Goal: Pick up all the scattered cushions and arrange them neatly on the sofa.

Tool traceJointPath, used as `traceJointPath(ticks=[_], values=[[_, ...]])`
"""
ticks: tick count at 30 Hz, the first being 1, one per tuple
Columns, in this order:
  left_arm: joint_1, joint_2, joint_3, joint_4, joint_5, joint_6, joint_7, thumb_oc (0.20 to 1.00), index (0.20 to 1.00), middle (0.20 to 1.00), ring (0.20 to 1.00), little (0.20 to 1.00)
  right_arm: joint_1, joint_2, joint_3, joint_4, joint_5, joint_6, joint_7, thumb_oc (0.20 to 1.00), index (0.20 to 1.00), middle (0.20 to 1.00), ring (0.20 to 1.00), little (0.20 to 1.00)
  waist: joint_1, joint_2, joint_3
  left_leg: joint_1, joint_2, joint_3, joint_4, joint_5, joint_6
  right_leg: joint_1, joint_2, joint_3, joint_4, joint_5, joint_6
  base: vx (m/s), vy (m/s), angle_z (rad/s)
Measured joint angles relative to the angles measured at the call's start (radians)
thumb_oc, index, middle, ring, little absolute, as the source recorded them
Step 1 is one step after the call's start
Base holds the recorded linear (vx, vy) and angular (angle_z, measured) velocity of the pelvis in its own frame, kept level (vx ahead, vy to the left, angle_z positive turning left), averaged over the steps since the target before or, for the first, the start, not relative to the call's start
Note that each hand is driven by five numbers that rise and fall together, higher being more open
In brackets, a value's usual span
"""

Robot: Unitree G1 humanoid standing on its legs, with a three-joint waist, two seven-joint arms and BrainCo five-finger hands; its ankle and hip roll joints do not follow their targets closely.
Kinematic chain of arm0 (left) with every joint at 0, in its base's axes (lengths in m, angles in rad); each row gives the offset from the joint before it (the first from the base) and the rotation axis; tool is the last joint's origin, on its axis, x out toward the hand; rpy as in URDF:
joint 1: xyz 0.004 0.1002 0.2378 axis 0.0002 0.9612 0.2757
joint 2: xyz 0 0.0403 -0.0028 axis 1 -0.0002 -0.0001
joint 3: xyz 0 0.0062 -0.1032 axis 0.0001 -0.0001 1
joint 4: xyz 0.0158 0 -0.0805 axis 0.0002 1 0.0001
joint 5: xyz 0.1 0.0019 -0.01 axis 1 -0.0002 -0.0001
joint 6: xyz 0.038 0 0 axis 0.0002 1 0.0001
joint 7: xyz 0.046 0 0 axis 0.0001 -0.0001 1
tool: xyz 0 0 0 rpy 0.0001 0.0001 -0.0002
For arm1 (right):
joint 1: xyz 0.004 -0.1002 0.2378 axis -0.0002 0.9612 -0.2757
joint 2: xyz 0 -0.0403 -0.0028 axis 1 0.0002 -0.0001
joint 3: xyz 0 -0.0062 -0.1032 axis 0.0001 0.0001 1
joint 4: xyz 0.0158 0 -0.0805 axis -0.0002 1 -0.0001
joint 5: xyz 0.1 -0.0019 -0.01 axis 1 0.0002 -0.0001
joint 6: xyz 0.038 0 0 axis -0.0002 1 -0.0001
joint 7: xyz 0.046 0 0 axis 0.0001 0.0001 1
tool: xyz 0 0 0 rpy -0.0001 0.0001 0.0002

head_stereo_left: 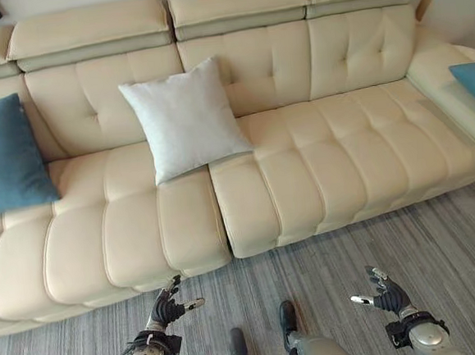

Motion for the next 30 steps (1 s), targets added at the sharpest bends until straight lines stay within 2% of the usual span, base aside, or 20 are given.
traceJointPath(ticks=[3, 5, 6, 7, 9, 10, 11, 12, 13, 14, 15, 16, 17, 19, 20, 22, 23, 25, 27, 30], values=[[-0.016, -0.002, -0.031, -0.001, 0.0, 0.004, -0.001, 1.0, 1.0, 1.0, 1.0, 1.0, -0.019, 0.021, 0.002, -0.006, 0.036, -0.001, -0.002, 1.0, 1.0, 1.0, 1.0, 1.0, -0.009, 0.0, -0.008, 0.01, -0.001, 0.083, 0.0, -0.002, 0.006, -0.003, 0.007, 0.063, -0.029, 0.042, 0.015, -0.04, 0.015, -0.79], [-0.035, -0.005, -0.039, -0.002, -0.002, 0.005, -0.001, 1.0, 1.0, 1.0, 1.0, 1.0, -0.038, 0.039, 0.007, -0.002, 0.037, 0.0, -0.006, 1.0, 1.0, 1.0, 1.0, 1.0, -0.027, -0.004, -0.007, 0.016, -0.001, 0.147, 0.001, -0.003, 0.009, -0.019, 0.011, 0.089, -0.044, 0.066, 0.066, -0.05, -0.018, -0.9], [-0.03, -0.002, -0.038, -0.008, -0.005, 0.005, -0.001, 1.0, 1.0, 1.0, 1.0, 1.0, -0.063, 0.055, 0.011, 0.0, 0.042, 0.001, -0.007, 1.0, 1.0, 1.0, 1.0, 1.0, -0.016, -0.006, -0.008, 0.019, 0.01, 0.191, 0.002, -0.01, 0.017, -0.02, 0.002, 0.079, -0.057, 0.028, 0.107, -0.04, -0.063, -1.07], [-0.037, -0.005, -0.037, -0.008, -0.005, 0.006, -0.002, 1.0, 1.0, 1.0, 1.0, 1.0, -0.074, 0.06, 0.012, 0.0, 0.047, 0.002, -0.007, 1.0, 1.0, 1.0, 1.0, 1.0, -0.018, 0.007, 0.0, 0.017, 0.023, 0.206, 0.003, -0.01, 0.02, -0.034, 0.002, 0.037, -0.036, 0.004, 0.095, -0.03, -0.095, -1.1], [-0.042, -0.005, -0.036, -0.028, -0.005, 0.005, -0.003, 1.0, 1.0, 1.0, 1.0, 1.0, -0.075, 0.059, 0.025, -0.004, 0.055, 0.011, -0.009, 1.0, 1.0, 1.0, 1.0, 1.0, -0.019, 0.03, -0.006, 0.019, 0.086, 0.298, 0.005, -0.003, 0.01, -0.093, -0.016, -0.131, 0.147, -0.067, 0.084, 0.07, -0.174, -1.37], [-0.001, 0.001, -0.021, -0.053, -0.008, 0.011, -0.01, 1.0, 1.0, 1.0, 1.0, 1.0, -0.089, 0.064, 0.052, 0.0, 0.055, 0.019, -0.009, 1.0, 1.0, 1.0, 1.0, 1.0, -0.001, 0.03, -0.011, 0.062, 0.134, 0.418, 0.003, -0.004, -0.032, -0.083, -0.085, -0.381, 0.258, -0.151, 0.04, 0.1, -0.245, -2.26], [0.032, 0.011, -0.029, -0.056, -0.014, 0.012, -0.011, 1.0, 1.0, 1.0, 1.0, 1.0, -0.09, 0.071, 0.064, -0.003, 0.054, 0.017, -0.009, 1.0, 1.0, 1.0, 1.0, 1.0, 0.032, 0.03, -0.017, 0.097, 0.158, 0.501, 0.006, -0.003, -0.042, -0.06, -0.126, -0.542, 0.303, -0.188, 0.009, 0.07, -0.263, -2.56], [0.06, 0.021, -0.035, -0.052, -0.02, 0.016, -0.018, 1.0, 1.0, 1.0, 1.0, 1.0, -0.094, 0.073, 0.082, -0.013, 0.053, 0.015, -0.01, 1.0, 1.0, 1.0, 1.0, 1.0, 0.05, 0.011, -0.031, 0.11, 0.166, 0.539, 0.033, -0.004, -0.042, -0.052, -0.175, -0.616, 0.33, -0.209, 0.013, 0.06, -0.159, -1.97], [0.064, 0.025, -0.036, -0.045, -0.029, 0.023, -0.026, 1.0, 1.0, 1.0, 1.0, 1.0, -0.09, 0.066, 0.084, -0.04, 0.052, 0.016, -0.009, 1.0, 1.0, 1.0, 1.0, 1.0, 0.05, 0.009, -0.044, 0.104, 0.176, 0.498, 0.051, -0.047, -0.035, -0.051, -0.203, -0.615, 0.332, -0.213, 0.027, 0.09, -0.206, -1.34], [0.063, 0.028, -0.033, -0.04, -0.035, 0.026, -0.03, 1.0, 1.0, 1.0, 1.0, 1.0, -0.085, 0.063, 0.082, -0.047, 0.051, 0.015, -0.01, 1.0, 1.0, 1.0, 1.0, 1.0, 0.035, -0.012, -0.058, 0.101, 0.161, 0.473, 0.064, -0.063, -0.084, -0.036, -0.23, -0.578, 0.303, -0.158, 0.061, 0.11, -0.219, -0.67], [0.041, 0.015, -0.033, -0.004, -0.035, 0.031, -0.034, 1.0, 1.0, 1.0, 1.0, 1.0, -0.087, 0.057, 0.074, -0.033, 0.051, 0.021, -0.011, 1.0, 1.0, 1.0, 1.0, 1.0, 0.027, -0.011, -0.058, 0.099, 0.173, 0.454, 0.081, -0.067, -0.089, -0.034, -0.206, -0.565, 0.293, -0.146, -0.02, 0.16, -0.367, -0.44], [0.021, -0.001, -0.037, 0.004, -0.035, 0.033, -0.038, 1.0, 1.0, 1.0, 1.0, 1.0, -0.072, 0.041, 0.073, -0.033, 0.051, 0.023, -0.011, 1.0, 1.0, 1.0, 1.0, 1.0, 0.012, 0.009, -0.059, 0.088, 0.194, 0.407, 0.081, -0.066, -0.089, -0.036, -0.182, -0.549, 0.296, -0.159, -0.008, 0.14, -0.323, -0.18], [0.006, -0.011, -0.044, 0.008, -0.034, 0.032, -0.039, 1.0, 1.0, 1.0, 1.0, 1.0, -0.056, 0.026, 0.064, -0.042, 0.051, 0.022, -0.009, 1.0, 1.0, 1.0, 1.0, 1.0, -0.005, 0.032, -0.06, 0.083, 0.212, 0.376, 0.1, -0.058, -0.114, -0.036, -0.149, -0.504, 0.305, -0.187, -0.001, 0.13, -0.326, 0.05], [-0.025, -0.013, -0.073, 0.024, -0.034, 0.032, -0.042, 1.0, 1.0, 1.0, 1.0, 1.0, -0.027, 0.015, 0.039, -0.043, 0.052, 0.022, -0.009, 1.0, 1.0, 1.0, 1.0, 1.0, -0.023, 0.04, -0.063, 0.055, 0.253, 0.336, 0.199, -0.039, -0.117, -0.035, -0.114, -0.463, 0.295, -0.224, -0.044, 0.16, -0.286, -0.32], [-0.032, -0.018, -0.077, 0.036, -0.035, 0.032, -0.042, 1.0, 1.0, 1.0, 1.0, 1.0, -0.03, -0.01, 0.039, -0.047, 0.053, 0.021, -0.01, 1.0, 1.0, 1.0, 1.0, 1.0, -0.019, 0.044, -0.061, -0.006, 0.301, 0.267, 0.355, -0.017, -0.103, -0.019, -0.077, -0.417, 0.253, -0.225, -0.066, 0.12, -0.275, -0.95], [-0.034, -0.036, -0.079, 0.049, -0.035, 0.032, -0.042, 1.0, 1.0, 1.0, 1.0, 1.0, -0.033, -0.025, 0.035, -0.047, 0.055, 0.02, -0.011, 1.0, 1.0, 1.0, 1.0, 1.0, -0.018, 0.035, -0.05, -0.054, 0.319, 0.146, 0.508, -0.004, -0.142, 0.025, -0.039, -0.372, 0.194, -0.208, -0.122, 0.11, -0.178, -0.86], [-0.032, -0.046, -0.08, 0.045, -0.035, 0.032, -0.042, 1.0, 1.0, 1.0, 1.0, 1.0, -0.034, -0.024, 0.036, -0.049, 0.055, 0.02, -0.015, 1.0, 1.0, 1.0, 1.0, 1.0, -0.016, 0.027, -0.048, -0.09, 0.278, 0.079, 0.531, -0.03, -0.159, 0.041, -0.03, -0.346, 0.164, -0.187, -0.146, 0.11, -0.059, -0.66], [-0.038, -0.06, -0.08, 0.016, -0.036, 0.027, -0.042, 1.0, 1.0, 1.0, 1.0, 1.0, -0.053, -0.025, 0.042, -0.049, 0.055, 0.02, -0.022, 1.0, 1.0, 1.0, 1.0, 1.0, -0.005, 0.01, -0.027, -0.161, 0.166, -0.009, 0.474, -0.066, -0.144, 0.064, -0.026, -0.313, 0.107, -0.15, -0.14, 0.24, -0.094, -0.73], [-0.033, -0.063, -0.08, 0.007, -0.036, 0.028, -0.041, 1.0, 1.0, 1.0, 1.0, 1.0, -0.05, -0.022, 0.049, -0.047, 0.055, 0.018, -0.024, 1.0, 1.0, 1.0, 1.0, 1.0, 0.003, 0.013, -0.01, -0.234, 0.118, -0.043, 0.374, -0.064, -0.144, 0.111, 0.019, -0.281, 0.047, -0.172, -0.115, 0.3, -0.088, -0.54], [-0.02, -0.064, -0.08, 0.005, -0.036, 0.028, -0.038, 1.0, 1.0, 1.0, 1.0, 1.0, -0.051, -0.012, 0.054, -0.035, 0.055, 0.018, -0.031, 1.0, 1.0, 1.0, 1.0, 1.0, 0.037, 0.021, 0.01, -0.288, 0.088, -0.103, 0.179, -0.006, -0.13, 0.182, 0.085, -0.247, -0.014, -0.165, -0.113, 0.27, -0.054, -0.6]])
